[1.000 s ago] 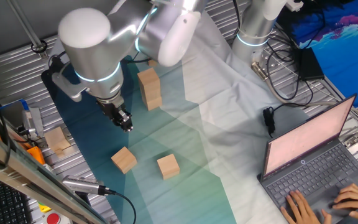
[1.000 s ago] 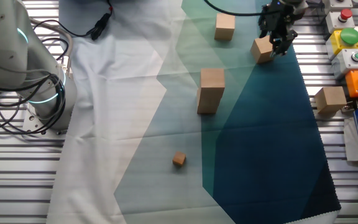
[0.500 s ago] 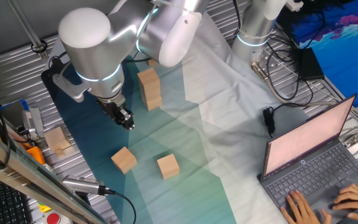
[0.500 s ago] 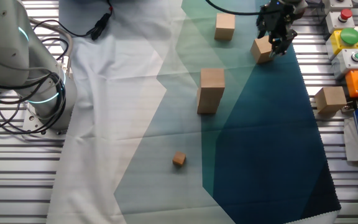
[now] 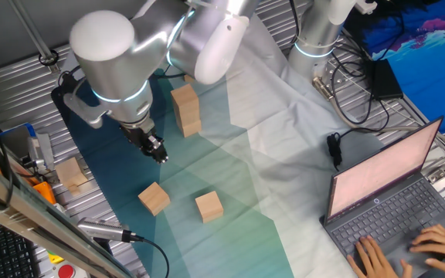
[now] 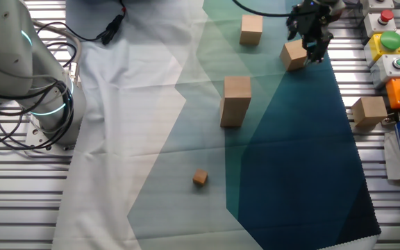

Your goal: Stack the blocks in a vertical line of five

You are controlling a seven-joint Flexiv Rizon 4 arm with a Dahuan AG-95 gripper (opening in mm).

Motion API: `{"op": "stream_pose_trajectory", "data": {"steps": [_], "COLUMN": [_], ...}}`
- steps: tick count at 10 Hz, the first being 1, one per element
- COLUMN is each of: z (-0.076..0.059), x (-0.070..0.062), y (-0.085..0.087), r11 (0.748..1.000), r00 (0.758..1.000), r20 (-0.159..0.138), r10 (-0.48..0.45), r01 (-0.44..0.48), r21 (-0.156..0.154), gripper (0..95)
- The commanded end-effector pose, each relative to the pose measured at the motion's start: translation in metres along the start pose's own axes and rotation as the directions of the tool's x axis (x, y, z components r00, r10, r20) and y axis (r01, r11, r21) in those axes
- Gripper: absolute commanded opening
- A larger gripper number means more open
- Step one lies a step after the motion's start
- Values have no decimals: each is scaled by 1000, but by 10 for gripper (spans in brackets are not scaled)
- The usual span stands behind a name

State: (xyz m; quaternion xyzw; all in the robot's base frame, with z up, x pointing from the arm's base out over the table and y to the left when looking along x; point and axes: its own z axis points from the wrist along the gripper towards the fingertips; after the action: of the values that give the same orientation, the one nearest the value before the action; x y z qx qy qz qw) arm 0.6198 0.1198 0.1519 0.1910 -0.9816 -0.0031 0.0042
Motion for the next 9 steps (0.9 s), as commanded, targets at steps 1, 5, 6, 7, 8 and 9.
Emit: {"op": "stream_pose_trajectory", "data": {"steps": [1,5,6,7,8,9], "z": [5,20,28,31,40,46], "x": [-21,-45,-48,-48,-50,-52], "y": [0,11,15,16,20,23], "r11": [1000,999,998,998,997,996], "r00": [1000,999,999,999,998,997], "r20": [-2,4,4,4,7,7], "r10": [16,40,52,54,67,78], "r01": [-16,-40,-52,-54,-67,-78], "r21": [-6,-15,-18,-17,-26,-34], "gripper": [760,760,760,760,760,760]}}
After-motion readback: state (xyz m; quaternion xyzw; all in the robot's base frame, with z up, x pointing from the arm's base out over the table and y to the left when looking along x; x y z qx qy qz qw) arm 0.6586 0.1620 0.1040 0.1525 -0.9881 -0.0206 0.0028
